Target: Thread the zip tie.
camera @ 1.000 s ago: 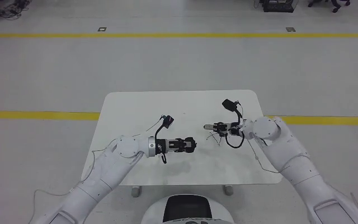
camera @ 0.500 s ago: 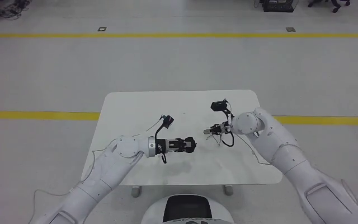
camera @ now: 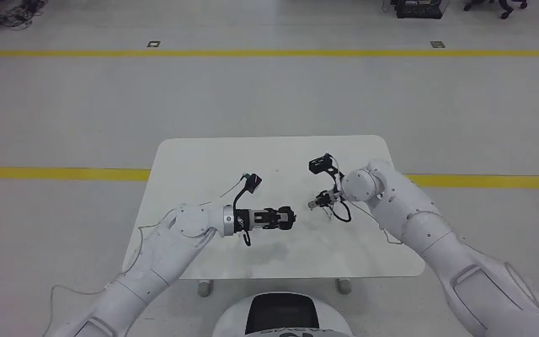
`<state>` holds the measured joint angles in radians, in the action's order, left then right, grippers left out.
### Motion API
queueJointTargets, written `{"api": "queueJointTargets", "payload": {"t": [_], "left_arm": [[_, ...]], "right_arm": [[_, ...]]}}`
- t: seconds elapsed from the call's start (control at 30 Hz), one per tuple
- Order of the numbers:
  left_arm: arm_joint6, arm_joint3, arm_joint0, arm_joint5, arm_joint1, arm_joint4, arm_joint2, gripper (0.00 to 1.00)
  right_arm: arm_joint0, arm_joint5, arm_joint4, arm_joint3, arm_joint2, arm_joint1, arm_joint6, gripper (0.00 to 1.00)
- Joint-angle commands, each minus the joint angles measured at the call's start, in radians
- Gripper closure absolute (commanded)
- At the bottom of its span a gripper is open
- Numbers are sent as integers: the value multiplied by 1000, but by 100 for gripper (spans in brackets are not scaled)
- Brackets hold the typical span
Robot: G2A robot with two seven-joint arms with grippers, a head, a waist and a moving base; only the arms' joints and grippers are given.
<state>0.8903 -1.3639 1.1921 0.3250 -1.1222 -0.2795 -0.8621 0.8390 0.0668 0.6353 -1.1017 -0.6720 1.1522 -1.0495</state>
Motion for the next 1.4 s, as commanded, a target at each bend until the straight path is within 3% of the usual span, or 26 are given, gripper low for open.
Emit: {"api": "queueJointTargets", "payload": {"t": [0.0,0.1,0.43,0.5,0.6,0.9,1.1,1.13,1.17,1.37], "left_arm": [[0,0,0,0,0,0,0,100],[0,0,0,0,0,0,0,100],[0,0,0,0,0,0,0,100],[0,0,0,0,0,0,0,100],[0,0,0,0,0,0,0,100],[0,0,0,0,0,0,0,100],[0,0,0,0,0,0,0,100],[0,0,0,0,0,0,0,100],[0,0,0,0,0,0,0,100],[0,0,0,0,0,0,0,100]], "right_arm": [[-23,3,7,37,27,17,-1,0],[-53,48,-1,104,71,48,-4,0],[-44,46,2,105,70,48,16,0],[-43,18,30,125,83,54,15,0],[-48,50,21,156,90,66,40,0],[-39,48,32,150,89,66,63,0],[-31,-2,90,115,89,68,62,0],[-30,-7,94,111,88,69,61,30],[-29,-9,97,108,88,69,59,51],[-29,-3,112,115,89,78,44,54]]}}
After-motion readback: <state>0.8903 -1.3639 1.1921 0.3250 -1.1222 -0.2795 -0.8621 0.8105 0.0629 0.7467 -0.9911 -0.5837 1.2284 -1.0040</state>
